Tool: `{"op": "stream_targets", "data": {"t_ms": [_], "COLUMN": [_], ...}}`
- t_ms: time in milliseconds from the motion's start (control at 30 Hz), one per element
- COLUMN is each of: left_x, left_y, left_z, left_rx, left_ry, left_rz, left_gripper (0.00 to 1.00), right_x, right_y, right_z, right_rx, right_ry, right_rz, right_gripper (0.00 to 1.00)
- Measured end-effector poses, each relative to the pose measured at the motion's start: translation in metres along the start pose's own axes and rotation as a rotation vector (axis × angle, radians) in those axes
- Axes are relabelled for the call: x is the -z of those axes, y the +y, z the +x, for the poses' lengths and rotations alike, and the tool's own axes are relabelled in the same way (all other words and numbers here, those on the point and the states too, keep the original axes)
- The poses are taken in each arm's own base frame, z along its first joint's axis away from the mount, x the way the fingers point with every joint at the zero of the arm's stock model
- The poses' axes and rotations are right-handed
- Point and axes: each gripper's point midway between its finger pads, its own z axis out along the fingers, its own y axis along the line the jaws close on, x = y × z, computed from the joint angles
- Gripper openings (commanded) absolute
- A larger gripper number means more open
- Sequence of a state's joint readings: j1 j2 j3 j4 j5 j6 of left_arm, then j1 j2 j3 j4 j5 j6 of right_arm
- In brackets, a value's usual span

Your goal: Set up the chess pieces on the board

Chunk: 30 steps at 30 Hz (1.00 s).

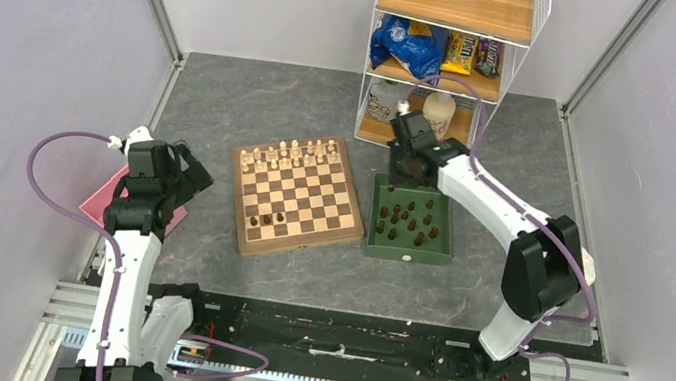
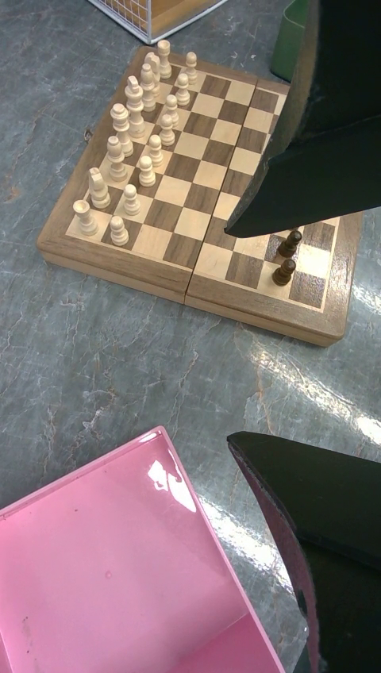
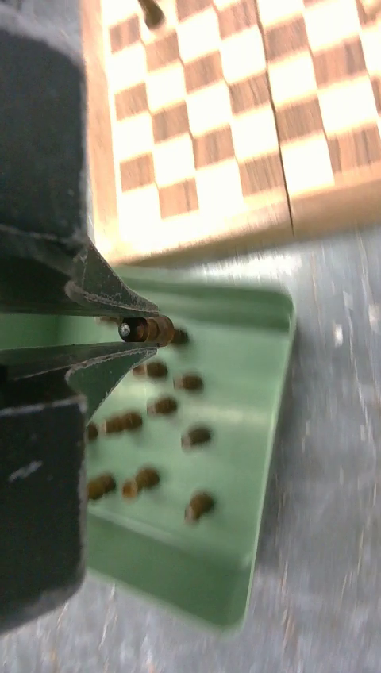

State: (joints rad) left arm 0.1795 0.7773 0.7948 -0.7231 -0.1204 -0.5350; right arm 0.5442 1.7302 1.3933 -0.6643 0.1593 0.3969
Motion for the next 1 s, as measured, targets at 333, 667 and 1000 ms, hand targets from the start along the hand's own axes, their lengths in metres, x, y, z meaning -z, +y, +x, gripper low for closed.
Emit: {"op": "stream_targets", "data": {"t_ms": [333,667,1000], "left_x": [0.0,0.0,0.0], "left_y": [0.0,0.0,0.0], "left_z": [0.0,0.0,0.0], "left_rx": [0.0,0.0,0.001], "left_ry": [-0.001,-0.001,-0.001], "left_rz": [0.001,0.002,0.002], "left_gripper": [0.99,0.99,0.99], "right_x": [-0.002,-0.028,-0.033], "right_y": [0.165,0.227,0.237], "right_z": [0.033,0.073,0.073], "right_rx": [0.207,0.306,0.314], "right_ry": [0.027,0.107,0.113], "right_rz": [-0.235,-0.284,-0.288], "right_gripper": [0.17,0.18,0.18]}}
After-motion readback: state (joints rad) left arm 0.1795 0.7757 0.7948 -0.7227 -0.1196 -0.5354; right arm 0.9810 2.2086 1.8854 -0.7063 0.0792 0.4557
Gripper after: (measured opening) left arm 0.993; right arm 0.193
